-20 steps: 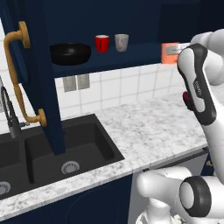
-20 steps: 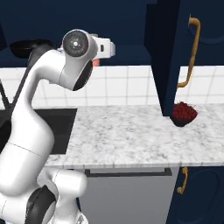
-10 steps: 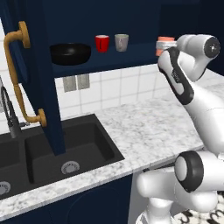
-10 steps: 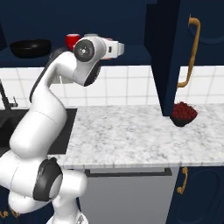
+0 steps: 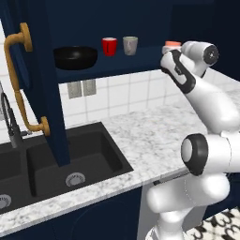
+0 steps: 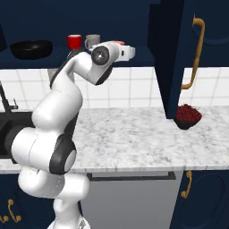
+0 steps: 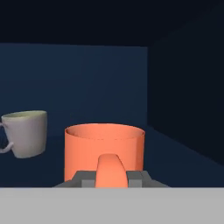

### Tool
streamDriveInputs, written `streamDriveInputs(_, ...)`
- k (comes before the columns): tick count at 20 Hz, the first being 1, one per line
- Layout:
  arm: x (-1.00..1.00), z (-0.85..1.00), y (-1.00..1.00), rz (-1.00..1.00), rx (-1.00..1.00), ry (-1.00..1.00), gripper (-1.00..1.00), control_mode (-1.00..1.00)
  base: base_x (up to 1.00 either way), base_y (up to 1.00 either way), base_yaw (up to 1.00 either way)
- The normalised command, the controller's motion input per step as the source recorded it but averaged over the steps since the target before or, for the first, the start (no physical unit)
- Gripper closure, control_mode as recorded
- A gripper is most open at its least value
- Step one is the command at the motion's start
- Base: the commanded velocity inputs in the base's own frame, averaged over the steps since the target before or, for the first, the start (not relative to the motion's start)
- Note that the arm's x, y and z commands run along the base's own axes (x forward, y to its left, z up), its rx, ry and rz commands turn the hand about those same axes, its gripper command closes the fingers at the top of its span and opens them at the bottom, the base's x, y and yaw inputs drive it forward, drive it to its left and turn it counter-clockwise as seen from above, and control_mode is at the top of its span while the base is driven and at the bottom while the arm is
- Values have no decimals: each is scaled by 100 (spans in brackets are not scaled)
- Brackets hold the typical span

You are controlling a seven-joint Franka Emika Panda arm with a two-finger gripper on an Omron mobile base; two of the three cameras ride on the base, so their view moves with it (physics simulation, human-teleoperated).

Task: Gather all objects into one cabinet and sort the glasses and bowls to opposite sides.

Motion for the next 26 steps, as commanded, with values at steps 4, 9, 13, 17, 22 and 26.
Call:
streamDriveInputs(4,70,-15,0,0,0,0,100,-100,0,0,0)
streamDriveInputs(9,69,-18,0,0,0,0,100,-100,0,0,0)
streamDriveInputs(13,82,-14,-2,2,0,0,100,-100,0,0,0)
streamDriveInputs(17,62,-24,-7,2,0,0,100,-100,0,0,0)
streamDriveInputs(22,32,-44,-15,4,0,0,100,-100,0,0,0)
streamDriveInputs(26,29,-25,-12,4,0,0,100,-100,0,0,0)
